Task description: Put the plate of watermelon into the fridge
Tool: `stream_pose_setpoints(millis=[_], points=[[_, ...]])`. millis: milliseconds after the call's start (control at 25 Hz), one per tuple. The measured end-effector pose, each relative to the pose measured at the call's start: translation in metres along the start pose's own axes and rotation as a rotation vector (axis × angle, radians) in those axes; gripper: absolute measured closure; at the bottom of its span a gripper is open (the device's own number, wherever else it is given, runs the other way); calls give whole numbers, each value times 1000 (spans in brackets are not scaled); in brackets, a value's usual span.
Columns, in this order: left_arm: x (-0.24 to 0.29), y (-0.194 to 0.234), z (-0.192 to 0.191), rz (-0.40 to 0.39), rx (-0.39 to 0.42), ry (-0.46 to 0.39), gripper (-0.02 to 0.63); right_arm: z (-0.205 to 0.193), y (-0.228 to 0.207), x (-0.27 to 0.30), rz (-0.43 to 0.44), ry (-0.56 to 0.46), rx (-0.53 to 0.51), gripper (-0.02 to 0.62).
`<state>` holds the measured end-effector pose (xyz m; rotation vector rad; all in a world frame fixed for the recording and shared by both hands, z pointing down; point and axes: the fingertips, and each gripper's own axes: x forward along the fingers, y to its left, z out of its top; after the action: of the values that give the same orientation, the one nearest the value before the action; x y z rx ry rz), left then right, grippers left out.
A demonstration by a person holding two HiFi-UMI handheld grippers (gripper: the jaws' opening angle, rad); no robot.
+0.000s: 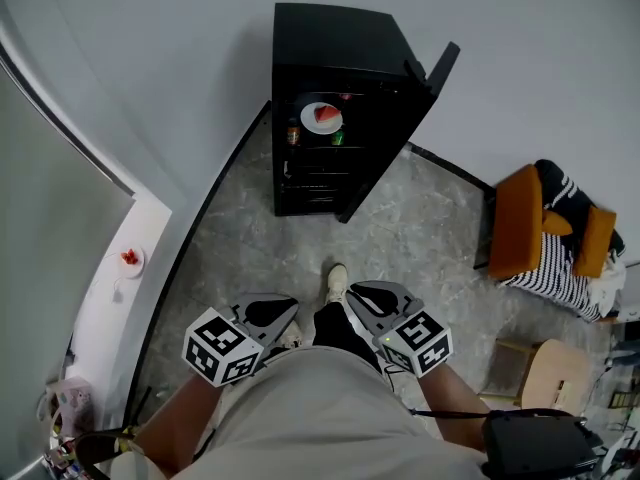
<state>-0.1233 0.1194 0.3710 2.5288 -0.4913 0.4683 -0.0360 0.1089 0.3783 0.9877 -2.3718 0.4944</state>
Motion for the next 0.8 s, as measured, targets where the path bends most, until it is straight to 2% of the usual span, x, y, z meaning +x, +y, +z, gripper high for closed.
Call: stream_pose_setpoints(millis=[800], points=[[3,2,-5,5,-29,-1,594,1,4,0,-3,14,-40,566]])
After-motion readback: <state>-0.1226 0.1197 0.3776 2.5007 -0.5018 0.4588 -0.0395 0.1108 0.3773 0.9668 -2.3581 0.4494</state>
